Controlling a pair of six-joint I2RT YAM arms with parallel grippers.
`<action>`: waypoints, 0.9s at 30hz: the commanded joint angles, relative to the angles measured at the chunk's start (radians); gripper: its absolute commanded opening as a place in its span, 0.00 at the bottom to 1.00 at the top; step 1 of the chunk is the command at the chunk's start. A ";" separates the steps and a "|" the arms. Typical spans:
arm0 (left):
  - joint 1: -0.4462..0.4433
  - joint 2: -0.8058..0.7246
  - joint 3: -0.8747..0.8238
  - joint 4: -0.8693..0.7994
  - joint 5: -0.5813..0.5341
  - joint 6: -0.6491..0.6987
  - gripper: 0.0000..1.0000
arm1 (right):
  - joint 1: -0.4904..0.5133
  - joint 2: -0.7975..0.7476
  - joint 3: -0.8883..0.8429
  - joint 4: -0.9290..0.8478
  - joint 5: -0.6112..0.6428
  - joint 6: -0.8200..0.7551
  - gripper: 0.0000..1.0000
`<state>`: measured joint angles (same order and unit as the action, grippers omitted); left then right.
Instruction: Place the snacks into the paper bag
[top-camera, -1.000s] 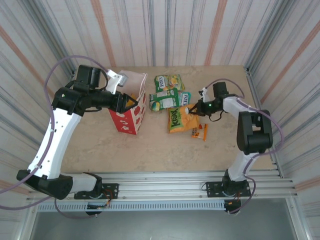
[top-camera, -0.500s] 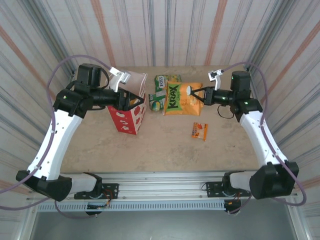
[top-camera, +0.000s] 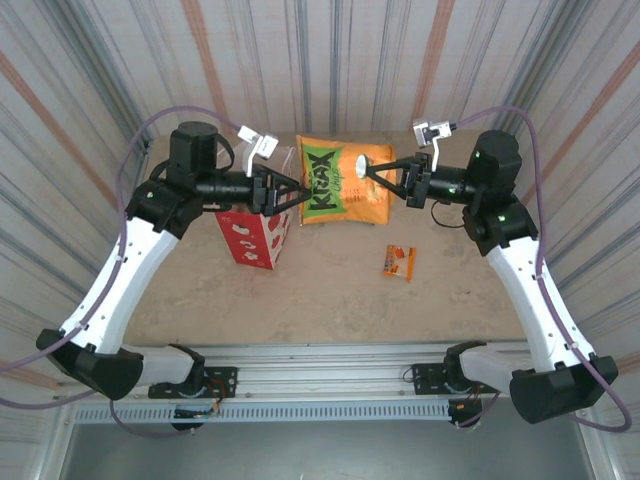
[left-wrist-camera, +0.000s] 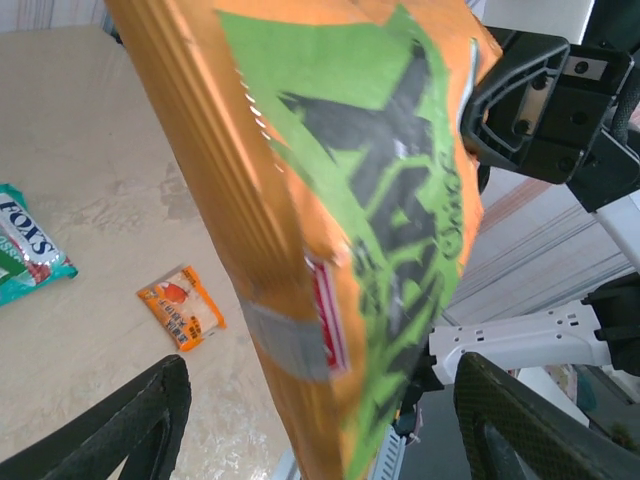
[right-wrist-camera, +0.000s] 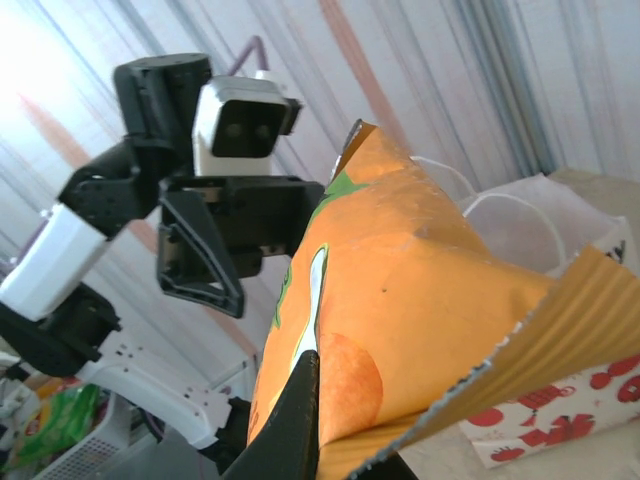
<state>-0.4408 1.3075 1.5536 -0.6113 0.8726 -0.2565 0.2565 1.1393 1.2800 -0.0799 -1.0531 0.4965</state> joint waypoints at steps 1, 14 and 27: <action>-0.011 0.022 0.018 0.071 0.055 -0.028 0.73 | 0.020 0.011 0.031 0.083 -0.046 0.065 0.00; -0.034 0.015 0.032 0.076 0.074 0.019 0.25 | 0.062 0.047 0.027 0.047 0.025 0.018 0.04; 0.112 -0.114 0.209 -0.111 -0.401 0.085 0.12 | 0.053 0.037 0.016 -0.198 0.326 -0.060 0.55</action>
<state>-0.3420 1.2419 1.6718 -0.6853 0.6411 -0.2211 0.3138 1.1873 1.2869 -0.2203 -0.7799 0.4629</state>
